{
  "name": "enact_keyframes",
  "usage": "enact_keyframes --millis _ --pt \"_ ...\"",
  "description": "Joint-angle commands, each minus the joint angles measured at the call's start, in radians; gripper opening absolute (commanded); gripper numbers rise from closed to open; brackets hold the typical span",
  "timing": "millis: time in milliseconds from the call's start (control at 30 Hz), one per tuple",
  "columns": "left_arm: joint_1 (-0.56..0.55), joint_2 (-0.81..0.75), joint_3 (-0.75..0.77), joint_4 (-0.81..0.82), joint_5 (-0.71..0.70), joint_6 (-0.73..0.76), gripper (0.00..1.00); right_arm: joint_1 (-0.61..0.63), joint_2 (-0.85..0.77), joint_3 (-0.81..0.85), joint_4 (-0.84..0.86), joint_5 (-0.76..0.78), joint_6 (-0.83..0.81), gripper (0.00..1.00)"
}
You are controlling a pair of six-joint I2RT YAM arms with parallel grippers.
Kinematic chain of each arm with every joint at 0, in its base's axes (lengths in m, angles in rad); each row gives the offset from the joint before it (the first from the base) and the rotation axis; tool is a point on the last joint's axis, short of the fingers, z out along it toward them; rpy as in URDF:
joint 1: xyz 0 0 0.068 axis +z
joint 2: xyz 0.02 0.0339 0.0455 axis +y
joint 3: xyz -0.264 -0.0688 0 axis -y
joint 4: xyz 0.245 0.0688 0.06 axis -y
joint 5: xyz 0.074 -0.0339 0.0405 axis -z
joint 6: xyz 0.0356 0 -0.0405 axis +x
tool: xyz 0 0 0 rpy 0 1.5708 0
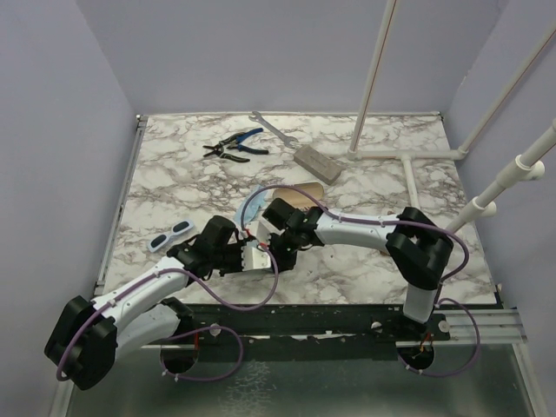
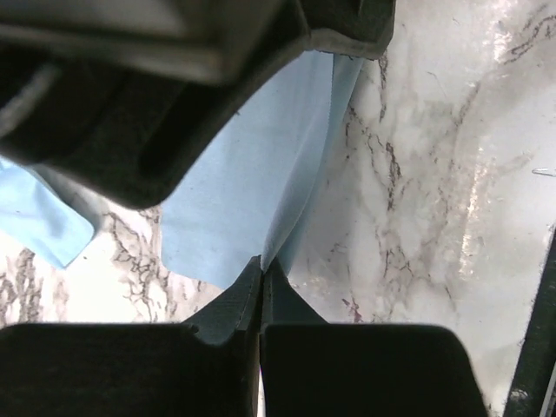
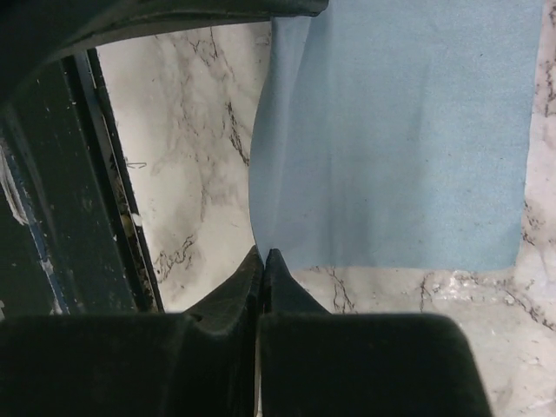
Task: Organize the sunglasses
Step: Fold the glasses cleaning cloth at the center of the board.
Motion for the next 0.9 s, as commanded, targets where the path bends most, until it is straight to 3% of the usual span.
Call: enact_keyframes --millis 0,433,867 --pt "-0.013 0.036 -0.020 -0.089 -0.003 0.047 0.00 0.017 0.033 0.019 0.031 -0.083 0.031 0.00" --pt "-0.013 0.082 -0.042 0.002 -0.119 -0.100 0.00 -0.051 0.090 0.066 0.073 -0.048 0.069 0.00" --pt "0.008 0.115 -0.010 0.058 -0.157 -0.178 0.00 -0.111 0.155 0.167 -0.021 -0.016 0.007 0.00"
